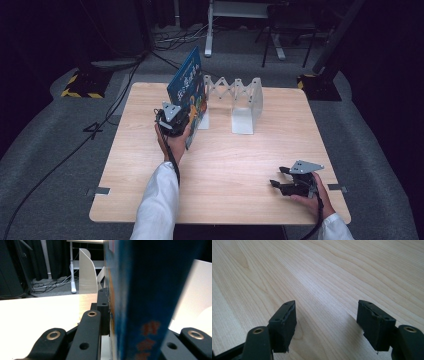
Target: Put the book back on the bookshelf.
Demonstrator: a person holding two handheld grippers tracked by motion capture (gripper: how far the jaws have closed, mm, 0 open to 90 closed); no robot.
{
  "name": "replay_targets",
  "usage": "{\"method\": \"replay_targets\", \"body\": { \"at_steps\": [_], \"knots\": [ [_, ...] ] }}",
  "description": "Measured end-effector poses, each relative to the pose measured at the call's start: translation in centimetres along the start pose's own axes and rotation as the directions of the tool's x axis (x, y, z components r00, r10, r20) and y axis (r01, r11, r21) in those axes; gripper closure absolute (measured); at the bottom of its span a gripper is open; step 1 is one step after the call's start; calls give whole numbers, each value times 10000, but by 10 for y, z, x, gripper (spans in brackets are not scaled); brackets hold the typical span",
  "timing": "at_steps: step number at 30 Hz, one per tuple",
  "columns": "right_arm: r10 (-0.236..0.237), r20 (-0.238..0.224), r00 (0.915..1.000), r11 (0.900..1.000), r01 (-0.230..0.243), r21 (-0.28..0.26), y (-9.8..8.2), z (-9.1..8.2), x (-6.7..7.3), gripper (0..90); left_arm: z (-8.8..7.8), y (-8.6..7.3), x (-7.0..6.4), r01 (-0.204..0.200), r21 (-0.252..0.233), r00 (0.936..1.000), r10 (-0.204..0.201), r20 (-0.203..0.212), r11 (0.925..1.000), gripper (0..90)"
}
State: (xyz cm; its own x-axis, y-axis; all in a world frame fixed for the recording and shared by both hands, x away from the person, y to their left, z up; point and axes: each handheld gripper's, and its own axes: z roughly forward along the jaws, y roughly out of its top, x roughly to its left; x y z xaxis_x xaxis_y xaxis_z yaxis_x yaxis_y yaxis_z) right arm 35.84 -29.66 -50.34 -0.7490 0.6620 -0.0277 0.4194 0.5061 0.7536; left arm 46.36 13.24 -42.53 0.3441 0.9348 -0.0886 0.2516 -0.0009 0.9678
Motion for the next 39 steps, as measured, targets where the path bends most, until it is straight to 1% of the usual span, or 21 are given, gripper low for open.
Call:
{"method": "replay_targets", "body": {
  "at_steps": [1, 2, 5, 6, 8, 10, 12, 13, 14, 16, 17, 20, 22, 25, 27, 28, 29, 33, 37, 39],
  "knots": [
    [-21, -91, 10000, 10000, 21, -4, 0, 0, 0, 346, -1, -1, 0, -204, 43, 9998, 203, 21, 9998, 792],
    [-30, -127, 9999, 10000, 30, -4, 0, 0, 0, 345, -2, -2, 0, -273, 36, 9996, 273, 60, 9996, 788],
    [-11, -116, 9999, 10000, 10, -11, 0, 0, 0, 341, -3, -7, 0, -604, 323, 9982, 603, 52, 9977, 765],
    [-9, -117, 9999, 10000, 9, -12, 0, 0, 0, 339, -3, -10, 0, -642, 367, 9979, 641, 44, 9973, 761],
    [14, -112, 9999, 10000, -14, -1, 0, 0, 0, 334, -5, -15, 3, -554, 406, 9984, 549, 121, 9976, 740],
    [10, -94, 10000, 10000, -10, -14, 0, 0, 0, 330, -10, -20, 6, -380, 357, 9993, 378, 58, 9986, 713],
    [43, -128, 9999, 10000, -44, -20, 0, 1, 0, 326, -16, -24, 8, -705, 382, 9974, 701, 140, 9968, 717],
    [45, -129, 9999, 10000, -45, -21, 0, 1, -1, 324, -18, -26, 8, -796, 385, 9967, 789, 196, 9961, 721],
    [53, -120, 9999, 10000, -53, -19, 0, 1, 0, 323, -20, -28, 8, -878, 389, 9961, 875, 118, 9954, 710],
    [48, -97, 9999, 10000, -48, -19, 0, 1, 0, 323, -24, -31, 6, -867, 380, 9962, 867, 8, 9955, 698],
    [38, -90, 10000, 10000, -38, -22, 0, 1, 0, 323, -27, -34, 6, -841, 293, 9965, 842, -9, 9960, 690],
    [59, -112, 9999, 10000, -59, -2, 0, 1, -1, 322, -30, -40, 6, -742, 184, 9972, 741, 77, 9971, 690],
    [108, -123, 9999, 9999, -107, 12, 0, 1, -1, 319, -29, -41, 5, -741, 230, 9972, 739, 76, 9970, 695],
    [101, -102, 9999, 9999, -101, 11, 0, 1, -1, 319, -25, -40, 0, -817, 220, 9965, 821, -158, 9964, 697],
    [105, -111, 9999, 9999, -104, 14, 0, 1, -1, 319, -21, -40, -3, -718, 183, 9969, 724, -322, 9972, 697],
    [125, -132, 9998, 9999, -125, 22, 0, 1, -1, 319, -21, -40, -3, -718, 183, 9969, 724, -322, 9972, 696],
    [134, -147, 9998, 9999, -133, 19, 0, 1, -1, 319, -18, -40, -5, -699, 176, 9966, 706, -422, 9974, 696],
    [98, -185, 9998, 10000, -98, 5, 0, 1, 0, 319, -14, -39, -5, -682, 211, 9965, 692, -461, 9974, 692],
    [97, -206, 9997, 10000, -96, 7, 0, 1, -1, 318, -10, -36, -2, -962, 403, 9946, 976, -340, 9945, 683],
    [88, -189, 9998, 10000, -88, 22, 0, 1, -1, 318, -10, -34, -2, -1222, 528, 9915, 1243, -376, 9911, 673]
  ]
}}
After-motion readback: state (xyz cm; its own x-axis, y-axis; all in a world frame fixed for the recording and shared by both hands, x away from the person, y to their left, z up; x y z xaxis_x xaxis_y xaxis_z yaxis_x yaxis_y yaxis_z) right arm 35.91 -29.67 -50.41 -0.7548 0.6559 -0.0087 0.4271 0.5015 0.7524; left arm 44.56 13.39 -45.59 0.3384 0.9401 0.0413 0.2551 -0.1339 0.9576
